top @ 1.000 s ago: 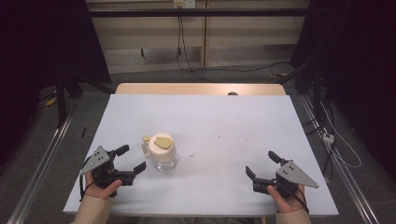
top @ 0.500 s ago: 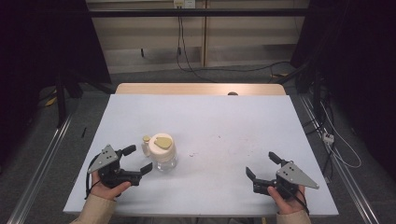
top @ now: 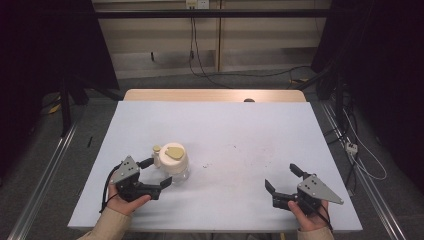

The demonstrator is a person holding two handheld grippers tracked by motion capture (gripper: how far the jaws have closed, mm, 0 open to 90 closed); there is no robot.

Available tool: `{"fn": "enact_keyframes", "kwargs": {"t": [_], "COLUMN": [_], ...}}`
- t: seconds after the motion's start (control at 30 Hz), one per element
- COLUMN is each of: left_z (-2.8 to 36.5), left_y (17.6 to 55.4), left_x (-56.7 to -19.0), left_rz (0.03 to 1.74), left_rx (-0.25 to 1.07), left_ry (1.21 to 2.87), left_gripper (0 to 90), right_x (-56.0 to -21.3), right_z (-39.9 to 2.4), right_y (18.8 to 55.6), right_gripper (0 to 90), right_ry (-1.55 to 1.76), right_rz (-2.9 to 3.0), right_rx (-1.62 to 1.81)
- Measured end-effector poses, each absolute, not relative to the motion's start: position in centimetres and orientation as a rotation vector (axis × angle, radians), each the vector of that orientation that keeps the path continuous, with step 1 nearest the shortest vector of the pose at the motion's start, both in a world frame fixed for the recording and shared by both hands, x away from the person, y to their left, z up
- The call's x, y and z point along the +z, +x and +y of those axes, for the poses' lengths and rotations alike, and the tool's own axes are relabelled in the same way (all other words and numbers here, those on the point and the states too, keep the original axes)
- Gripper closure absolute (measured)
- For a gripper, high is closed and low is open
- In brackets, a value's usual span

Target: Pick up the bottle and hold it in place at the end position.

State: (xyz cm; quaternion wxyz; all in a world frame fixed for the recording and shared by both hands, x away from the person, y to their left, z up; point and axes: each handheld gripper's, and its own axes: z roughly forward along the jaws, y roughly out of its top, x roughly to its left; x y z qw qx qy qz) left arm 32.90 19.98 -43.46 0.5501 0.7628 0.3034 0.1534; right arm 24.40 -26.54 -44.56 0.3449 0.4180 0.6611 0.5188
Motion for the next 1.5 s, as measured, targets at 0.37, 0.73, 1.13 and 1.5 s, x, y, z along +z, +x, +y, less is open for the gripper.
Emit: {"fn": "enact_keyframes", "kwargs": {"t": [0.37, 0.73, 1.13, 1.5], "left_z": [18.4, 17.0, 14.6, 13.4], "left_y": [33.4, 33.9, 34.6, 35.4], "left_x": [-43.8, -44.2, -44.5, -45.0], "left_rz": [0.773, 0.811, 0.879, 0.928], "left_rx": [0.410, 0.453, 0.527, 0.549], "left_ry": [1.838, 1.845, 1.827, 1.793], "left_gripper": [5.2, 4.5, 2.4, 2.7], "right_x": [-44.5, -44.5, -44.2, -44.3], "right_z": [-26.3, -26.2, -26.3, -26.3], "right_y": [24.6, 24.7, 24.2, 24.3], "right_gripper": [3.6, 3.7, 3.8, 3.9], "right_ry": [1.080, 1.072, 1.075, 1.077], "right_rz": [1.721, 1.729, 1.715, 1.720], "right_rx": [1.352, 1.358, 1.365, 1.366]}}
